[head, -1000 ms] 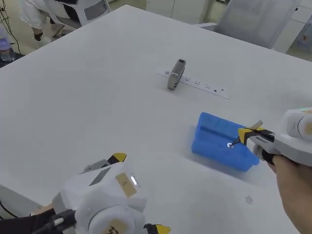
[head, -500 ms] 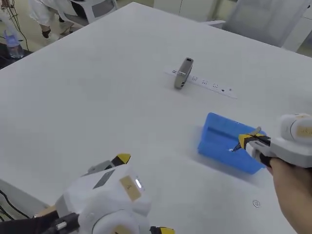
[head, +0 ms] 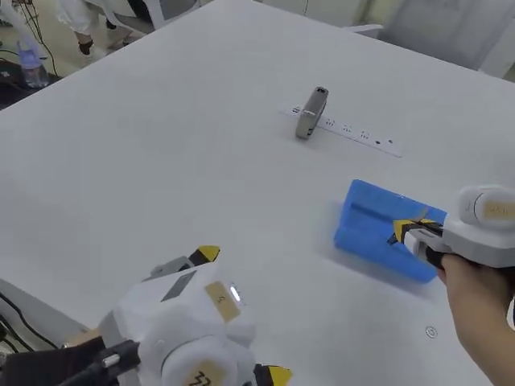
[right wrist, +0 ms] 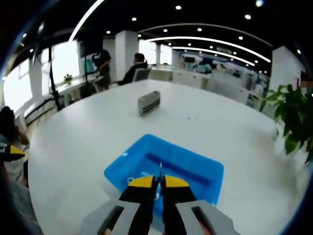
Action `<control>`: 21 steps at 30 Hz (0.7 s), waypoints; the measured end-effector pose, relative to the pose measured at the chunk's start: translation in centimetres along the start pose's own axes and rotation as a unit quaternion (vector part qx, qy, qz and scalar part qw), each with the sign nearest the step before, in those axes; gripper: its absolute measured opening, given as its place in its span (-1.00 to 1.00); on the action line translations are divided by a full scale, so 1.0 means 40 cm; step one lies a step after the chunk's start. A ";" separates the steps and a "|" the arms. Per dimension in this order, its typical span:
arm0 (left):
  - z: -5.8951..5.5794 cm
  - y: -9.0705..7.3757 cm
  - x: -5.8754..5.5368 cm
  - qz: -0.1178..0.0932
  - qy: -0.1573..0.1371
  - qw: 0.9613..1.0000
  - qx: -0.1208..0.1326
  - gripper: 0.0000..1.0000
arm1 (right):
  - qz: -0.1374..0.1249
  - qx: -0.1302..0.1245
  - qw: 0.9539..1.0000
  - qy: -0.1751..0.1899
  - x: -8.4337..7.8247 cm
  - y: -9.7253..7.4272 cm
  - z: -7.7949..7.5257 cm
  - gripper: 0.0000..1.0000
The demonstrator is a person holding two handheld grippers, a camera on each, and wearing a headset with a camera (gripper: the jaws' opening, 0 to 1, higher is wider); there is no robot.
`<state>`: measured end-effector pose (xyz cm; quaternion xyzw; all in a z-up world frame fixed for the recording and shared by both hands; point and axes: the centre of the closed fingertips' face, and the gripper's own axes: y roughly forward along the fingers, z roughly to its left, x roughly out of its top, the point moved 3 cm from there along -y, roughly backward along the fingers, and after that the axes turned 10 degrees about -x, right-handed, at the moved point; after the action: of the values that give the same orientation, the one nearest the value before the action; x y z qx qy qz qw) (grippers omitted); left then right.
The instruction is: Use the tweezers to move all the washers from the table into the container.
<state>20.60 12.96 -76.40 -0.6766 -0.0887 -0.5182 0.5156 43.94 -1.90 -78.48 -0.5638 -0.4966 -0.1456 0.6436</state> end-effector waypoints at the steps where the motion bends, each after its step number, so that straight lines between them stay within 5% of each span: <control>1: -0.002 0.001 0.000 0.000 0.000 1.000 -0.002 0.88 | 0.001 0.000 1.000 0.000 -0.002 0.003 0.001 -0.97; 15: -0.001 0.000 -0.001 0.002 0.000 1.000 -0.002 0.87 | 0.001 0.008 1.000 -0.005 -0.003 0.000 0.007 -0.95; 21: -0.002 0.000 -0.001 0.002 0.001 1.000 -0.002 0.87 | -0.021 -0.003 1.000 0.007 0.025 -0.039 -0.014 -0.95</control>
<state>20.53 12.93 -76.42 -0.6773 -0.0857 -0.5181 0.5152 43.49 -2.52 -76.69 -0.5541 -0.5034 -0.1641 0.6423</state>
